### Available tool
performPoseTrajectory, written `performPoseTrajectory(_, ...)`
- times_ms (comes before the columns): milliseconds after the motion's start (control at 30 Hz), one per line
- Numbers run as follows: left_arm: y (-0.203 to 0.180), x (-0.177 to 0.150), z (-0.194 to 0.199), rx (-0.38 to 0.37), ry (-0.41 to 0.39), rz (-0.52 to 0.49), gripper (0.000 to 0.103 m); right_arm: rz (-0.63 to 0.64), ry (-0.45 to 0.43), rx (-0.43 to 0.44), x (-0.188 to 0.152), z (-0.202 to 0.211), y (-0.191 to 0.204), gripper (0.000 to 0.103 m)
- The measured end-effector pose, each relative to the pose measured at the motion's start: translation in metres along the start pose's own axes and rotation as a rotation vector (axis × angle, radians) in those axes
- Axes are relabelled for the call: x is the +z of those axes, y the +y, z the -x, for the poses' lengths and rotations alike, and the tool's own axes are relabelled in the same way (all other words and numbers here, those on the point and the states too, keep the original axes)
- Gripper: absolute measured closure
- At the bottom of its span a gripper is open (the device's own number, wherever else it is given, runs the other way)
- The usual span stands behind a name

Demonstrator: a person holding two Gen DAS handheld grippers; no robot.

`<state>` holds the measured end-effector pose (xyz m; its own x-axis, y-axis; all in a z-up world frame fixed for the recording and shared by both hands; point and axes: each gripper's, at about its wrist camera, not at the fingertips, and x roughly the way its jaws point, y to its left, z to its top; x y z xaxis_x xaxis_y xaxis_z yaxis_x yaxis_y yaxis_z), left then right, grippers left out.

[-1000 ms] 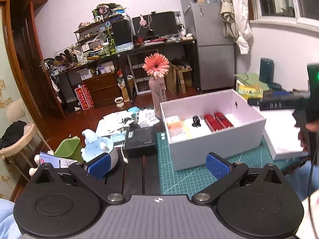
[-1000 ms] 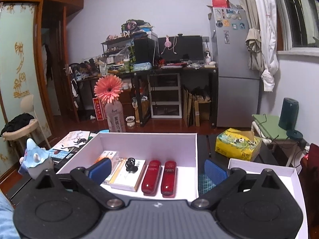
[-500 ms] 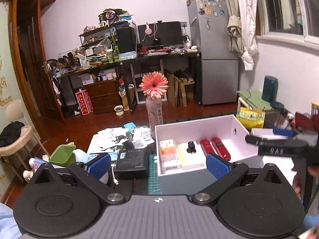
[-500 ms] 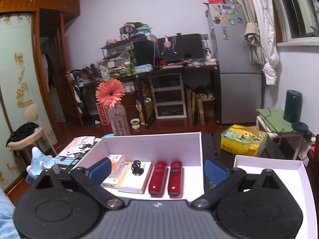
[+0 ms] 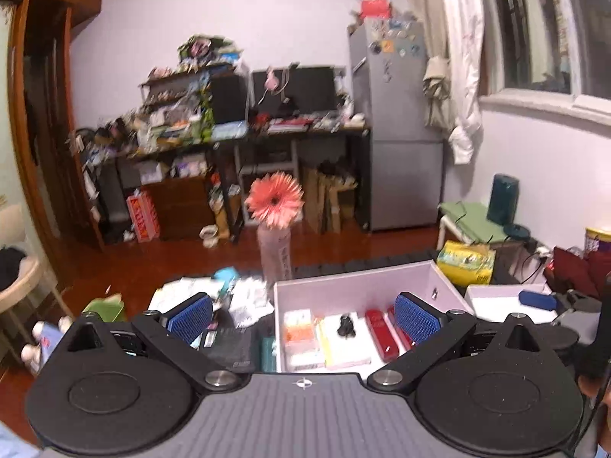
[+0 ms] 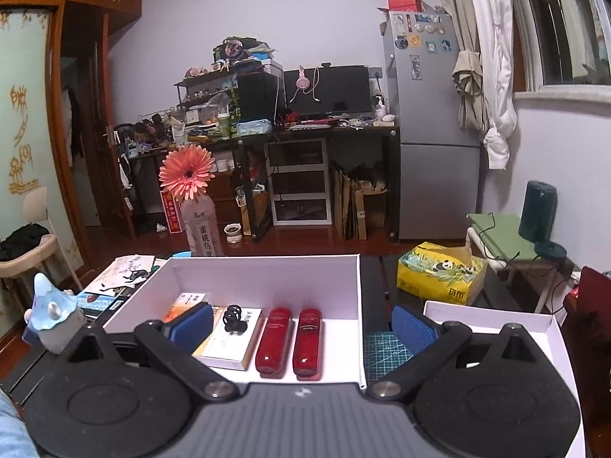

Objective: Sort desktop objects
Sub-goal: 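Move the right tool toward the empty white box lid beside the box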

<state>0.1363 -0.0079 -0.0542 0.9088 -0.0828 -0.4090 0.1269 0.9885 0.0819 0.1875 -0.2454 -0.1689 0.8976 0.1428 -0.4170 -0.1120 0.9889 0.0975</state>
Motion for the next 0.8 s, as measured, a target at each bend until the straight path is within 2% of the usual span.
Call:
performPoseTrajectory(167, -0.001, 0.007, -0.019, -0.057, 0.08, -0.009, 0.0, 0.002, -0.003, -0.05, -0.001, -0.004, 0.0, 0.003)
performPoseTrajectory(233, 0.001, 0.007, -0.029, -0.057, 0.107, 0.004, 0.0, -0.006, 0.004, -0.064, -0.001, -0.006, -0.001, 0.003)
performPoseTrajectory(400, -0.001, -0.002, -0.045, -0.035, 0.125, -0.006, 0.0, -0.037, 0.01, -0.099, 0.0, -0.007, -0.007, 0.003)
performPoseTrajectory(567, -0.002, -0.012, -0.055, -0.087, 0.127, -0.022, 0.0, 0.006, 0.016, -0.131, -0.002, -0.008, -0.002, 0.003)
performPoseTrajectory(800, -0.009, -0.028, -0.059, -0.1, 0.126, -0.034, 0.0, 0.05, 0.0, -0.136, -0.008, -0.004, 0.007, 0.003)
